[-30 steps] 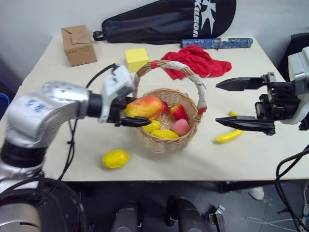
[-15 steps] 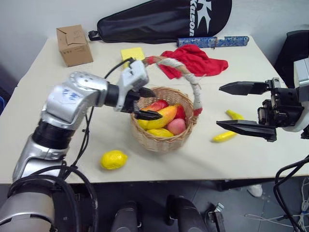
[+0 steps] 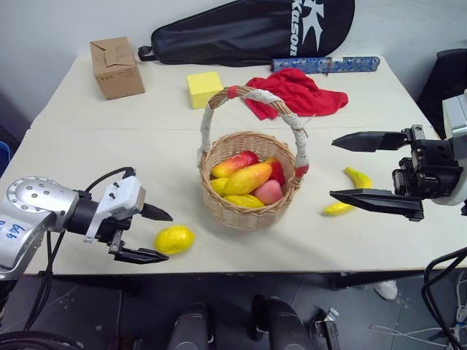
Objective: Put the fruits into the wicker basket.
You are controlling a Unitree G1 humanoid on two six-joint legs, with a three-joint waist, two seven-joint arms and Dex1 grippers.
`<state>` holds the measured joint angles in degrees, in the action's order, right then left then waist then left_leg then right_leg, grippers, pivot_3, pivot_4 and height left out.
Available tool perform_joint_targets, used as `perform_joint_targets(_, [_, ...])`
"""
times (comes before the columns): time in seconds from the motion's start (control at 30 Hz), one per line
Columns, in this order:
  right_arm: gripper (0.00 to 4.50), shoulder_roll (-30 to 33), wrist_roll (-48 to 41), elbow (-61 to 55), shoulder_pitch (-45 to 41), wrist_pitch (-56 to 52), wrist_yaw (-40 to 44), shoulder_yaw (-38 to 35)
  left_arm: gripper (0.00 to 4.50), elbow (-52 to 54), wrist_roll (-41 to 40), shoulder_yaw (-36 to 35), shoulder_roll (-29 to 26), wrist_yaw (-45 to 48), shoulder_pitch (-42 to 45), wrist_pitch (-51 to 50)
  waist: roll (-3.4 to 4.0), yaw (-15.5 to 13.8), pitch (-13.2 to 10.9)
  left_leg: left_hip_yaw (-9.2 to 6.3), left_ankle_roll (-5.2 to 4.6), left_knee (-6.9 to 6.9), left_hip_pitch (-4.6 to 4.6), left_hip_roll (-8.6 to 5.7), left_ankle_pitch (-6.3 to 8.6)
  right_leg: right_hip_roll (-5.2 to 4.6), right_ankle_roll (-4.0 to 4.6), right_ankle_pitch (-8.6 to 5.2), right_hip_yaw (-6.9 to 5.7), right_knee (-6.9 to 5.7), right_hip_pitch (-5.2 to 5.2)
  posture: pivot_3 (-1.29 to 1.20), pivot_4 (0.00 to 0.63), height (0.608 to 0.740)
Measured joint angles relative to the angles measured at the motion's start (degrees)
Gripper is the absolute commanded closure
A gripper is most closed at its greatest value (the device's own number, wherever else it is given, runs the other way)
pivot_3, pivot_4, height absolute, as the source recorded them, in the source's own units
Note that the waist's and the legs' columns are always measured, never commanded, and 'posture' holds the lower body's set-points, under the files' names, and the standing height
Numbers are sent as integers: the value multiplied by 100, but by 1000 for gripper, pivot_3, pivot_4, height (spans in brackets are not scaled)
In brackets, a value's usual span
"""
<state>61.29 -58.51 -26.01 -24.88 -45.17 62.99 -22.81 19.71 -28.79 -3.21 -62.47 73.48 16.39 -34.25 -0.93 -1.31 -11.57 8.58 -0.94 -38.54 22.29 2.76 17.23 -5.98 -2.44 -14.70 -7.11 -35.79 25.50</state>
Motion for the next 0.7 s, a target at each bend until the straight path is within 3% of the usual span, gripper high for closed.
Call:
perform_joint_targets(0.2, [0,0,-65,-38,-1,-1,6,0,38,-408,1020,979,373,-515,367,319,0,0,0,4,2,4,0,2,2,18,-1,1,0,1,1,0,150,740])
perform_joint_targets(0.37, [0,0,-105,-15,-24,4,5,1,38,-483,1182,1331,643,-548,485,303,-1,22,0,7,2,2,0,7,3,19,-1,1,2,1,2,0,150,740])
perform_joint_targets(0.47, [0,0,-103,-17,-20,15,5,1,650,-463,1150,1328,638,-504,479,213,-1,24,0,7,3,2,-1,7,3,19,-1,1,2,0,2,0,150,740])
perform_joint_targets(0.6, [0,-7,-92,-17,54,37,5,1,1932,-361,1081,1321,474,-353,331,71,-1,25,0,7,3,2,0,7,3,18,-1,1,2,0,2,0,150,740])
perform_joint_targets(0.7, [0,-46,-83,-9,64,118,5,1,2094,-263,1091,1321,284,-257,315,46,0,20,0,7,3,0,-1,6,3,18,-1,1,2,0,2,0,150,740])
